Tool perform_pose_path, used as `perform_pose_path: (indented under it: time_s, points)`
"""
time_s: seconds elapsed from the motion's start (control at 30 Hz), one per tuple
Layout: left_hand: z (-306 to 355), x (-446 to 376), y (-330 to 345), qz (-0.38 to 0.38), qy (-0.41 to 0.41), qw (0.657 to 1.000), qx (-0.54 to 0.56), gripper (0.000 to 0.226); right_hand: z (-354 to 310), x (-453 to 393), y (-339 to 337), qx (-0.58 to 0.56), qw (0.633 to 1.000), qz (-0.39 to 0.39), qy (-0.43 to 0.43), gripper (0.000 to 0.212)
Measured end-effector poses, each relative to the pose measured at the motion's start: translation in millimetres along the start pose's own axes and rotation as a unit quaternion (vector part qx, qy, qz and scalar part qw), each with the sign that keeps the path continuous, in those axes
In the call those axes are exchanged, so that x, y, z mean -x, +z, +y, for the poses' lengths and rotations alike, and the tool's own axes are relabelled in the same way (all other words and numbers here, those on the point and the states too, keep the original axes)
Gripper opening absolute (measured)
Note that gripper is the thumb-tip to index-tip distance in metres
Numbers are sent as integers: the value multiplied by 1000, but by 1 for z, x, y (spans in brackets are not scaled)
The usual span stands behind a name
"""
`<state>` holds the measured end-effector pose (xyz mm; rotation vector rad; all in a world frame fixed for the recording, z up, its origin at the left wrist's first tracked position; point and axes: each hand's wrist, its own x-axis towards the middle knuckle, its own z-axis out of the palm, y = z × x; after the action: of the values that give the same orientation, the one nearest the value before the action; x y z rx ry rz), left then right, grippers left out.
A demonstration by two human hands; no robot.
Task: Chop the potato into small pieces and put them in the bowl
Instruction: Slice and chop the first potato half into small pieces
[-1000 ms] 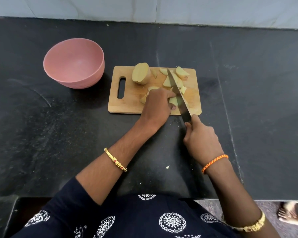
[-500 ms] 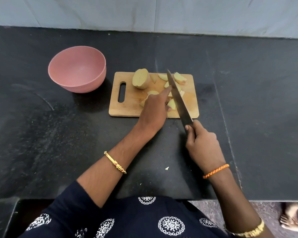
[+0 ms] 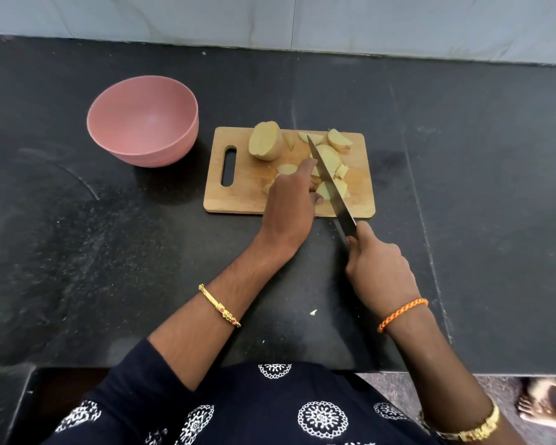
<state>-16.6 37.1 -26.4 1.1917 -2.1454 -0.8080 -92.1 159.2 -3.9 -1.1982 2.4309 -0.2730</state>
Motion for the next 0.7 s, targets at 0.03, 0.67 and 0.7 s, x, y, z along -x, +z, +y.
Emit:
perform_pose_path:
  time_s: [0.03, 0.67, 0.7]
  points:
    - [0, 0, 0, 0, 0, 1000, 1, 52, 2, -1, -1, 1, 1000, -1, -3, 21]
    - [4, 2, 0, 17, 1, 1000, -18, 60, 8, -13, 5, -50, 996, 45, -63, 18]
    - [3, 1, 1, 16, 0, 1000, -19, 61, 9, -14, 4, -47, 996, 41, -64, 18]
